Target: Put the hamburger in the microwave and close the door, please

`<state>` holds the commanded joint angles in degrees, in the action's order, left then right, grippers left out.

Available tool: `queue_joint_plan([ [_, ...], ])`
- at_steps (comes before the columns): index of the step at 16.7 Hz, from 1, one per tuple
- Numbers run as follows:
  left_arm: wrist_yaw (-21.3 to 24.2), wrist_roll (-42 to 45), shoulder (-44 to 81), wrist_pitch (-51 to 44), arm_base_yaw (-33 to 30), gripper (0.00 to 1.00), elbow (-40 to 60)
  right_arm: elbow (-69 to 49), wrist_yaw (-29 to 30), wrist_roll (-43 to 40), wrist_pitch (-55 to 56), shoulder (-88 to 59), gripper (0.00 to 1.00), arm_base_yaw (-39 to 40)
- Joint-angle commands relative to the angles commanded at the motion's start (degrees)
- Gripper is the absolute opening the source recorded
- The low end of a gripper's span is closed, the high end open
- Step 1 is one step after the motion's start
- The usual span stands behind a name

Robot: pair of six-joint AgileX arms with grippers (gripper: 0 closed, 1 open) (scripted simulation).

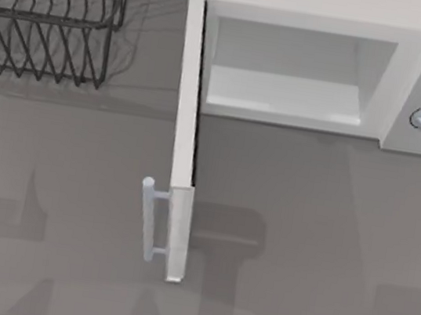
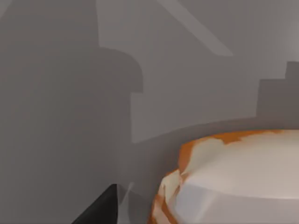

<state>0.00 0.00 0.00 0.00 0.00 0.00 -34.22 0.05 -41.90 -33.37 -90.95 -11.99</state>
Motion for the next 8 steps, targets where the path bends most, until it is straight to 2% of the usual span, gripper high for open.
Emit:
queue_joint_plan([
  [8, 0.0, 0.0, 0.0, 0.0, 0.0, 1.00, 0.0, 0.0, 0.0, 0.0, 0.0, 0.0, 0.10, 0.0],
])
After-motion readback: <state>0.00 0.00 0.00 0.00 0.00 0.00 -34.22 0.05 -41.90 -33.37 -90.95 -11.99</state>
